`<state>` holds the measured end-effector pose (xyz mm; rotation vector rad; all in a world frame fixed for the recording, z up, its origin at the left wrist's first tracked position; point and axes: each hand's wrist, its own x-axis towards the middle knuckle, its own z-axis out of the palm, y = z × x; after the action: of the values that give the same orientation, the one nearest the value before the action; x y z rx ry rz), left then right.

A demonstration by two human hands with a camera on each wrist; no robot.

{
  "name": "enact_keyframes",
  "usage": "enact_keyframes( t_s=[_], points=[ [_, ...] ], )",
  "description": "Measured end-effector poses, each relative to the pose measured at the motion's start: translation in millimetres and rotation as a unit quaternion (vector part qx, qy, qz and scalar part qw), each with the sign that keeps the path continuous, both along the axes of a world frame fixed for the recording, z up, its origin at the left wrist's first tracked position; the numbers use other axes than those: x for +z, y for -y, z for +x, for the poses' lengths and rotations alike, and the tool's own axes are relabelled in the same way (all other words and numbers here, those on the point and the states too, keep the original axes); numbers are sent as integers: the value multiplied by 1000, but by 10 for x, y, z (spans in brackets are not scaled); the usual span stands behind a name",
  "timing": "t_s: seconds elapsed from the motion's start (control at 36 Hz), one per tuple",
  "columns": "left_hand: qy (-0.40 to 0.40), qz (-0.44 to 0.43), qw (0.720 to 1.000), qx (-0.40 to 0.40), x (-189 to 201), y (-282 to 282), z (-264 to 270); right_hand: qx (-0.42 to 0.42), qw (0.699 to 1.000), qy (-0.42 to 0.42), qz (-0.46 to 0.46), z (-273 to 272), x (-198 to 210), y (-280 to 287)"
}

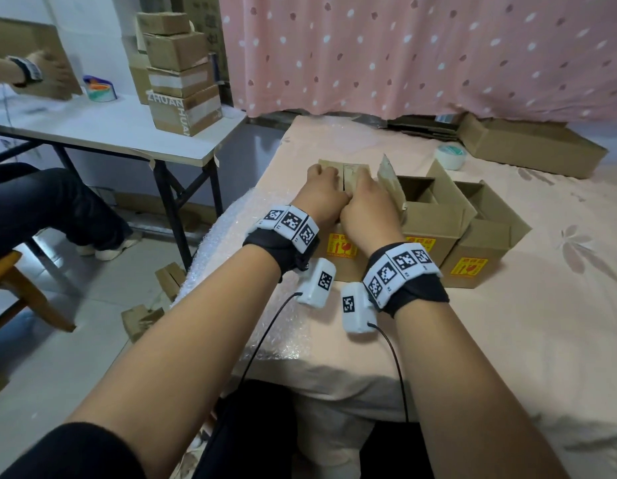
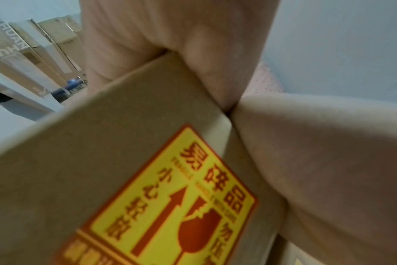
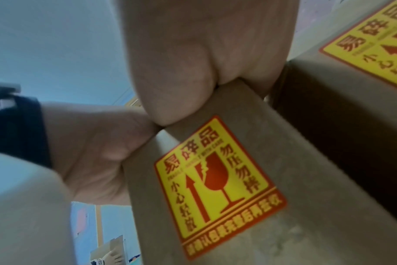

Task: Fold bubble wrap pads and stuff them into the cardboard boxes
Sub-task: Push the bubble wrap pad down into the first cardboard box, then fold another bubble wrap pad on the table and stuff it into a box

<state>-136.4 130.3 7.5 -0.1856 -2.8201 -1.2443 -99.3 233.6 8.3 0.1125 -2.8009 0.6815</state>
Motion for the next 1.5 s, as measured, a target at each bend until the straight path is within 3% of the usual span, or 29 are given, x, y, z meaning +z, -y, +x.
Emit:
enact_keyframes(
  t_s=[0.11, 0.56, 0.69, 0.86, 0.97, 1.08, 1.31, 1.39, 1.5],
  points=[
    [-13, -32, 999, -16, -9, 18, -66, 15, 998, 3, 62, -51, -9, 3],
    [-55, -7, 998, -5, -66, 103, -278, 12, 997, -20, 75, -125, 26, 101],
    [-72, 18, 997, 20, -65, 98, -236, 6, 997, -33, 66, -135, -4, 108],
    [-113, 24, 988, 98, -82, 98, -90, -58, 989, -93, 103, -67, -72, 142],
    [-121, 52, 983, 128, -44, 91, 74, -41, 989, -83, 112, -7, 0, 164],
    [-115, 65, 986, 105, -5, 136, 159, -18, 995, -23, 97, 89, 96, 164],
    [-94, 186, 978, -14, -163, 530, 442, 9, 986, 47, 161, 246, 230, 115],
    [-100, 178, 978, 44, -168, 818, 529, 15, 988, -37, 148, 257, 212, 126],
    [-98, 28, 991, 91, -235, 1195, 651, 77, 963, -219, 134, 343, 182, 295]
  ],
)
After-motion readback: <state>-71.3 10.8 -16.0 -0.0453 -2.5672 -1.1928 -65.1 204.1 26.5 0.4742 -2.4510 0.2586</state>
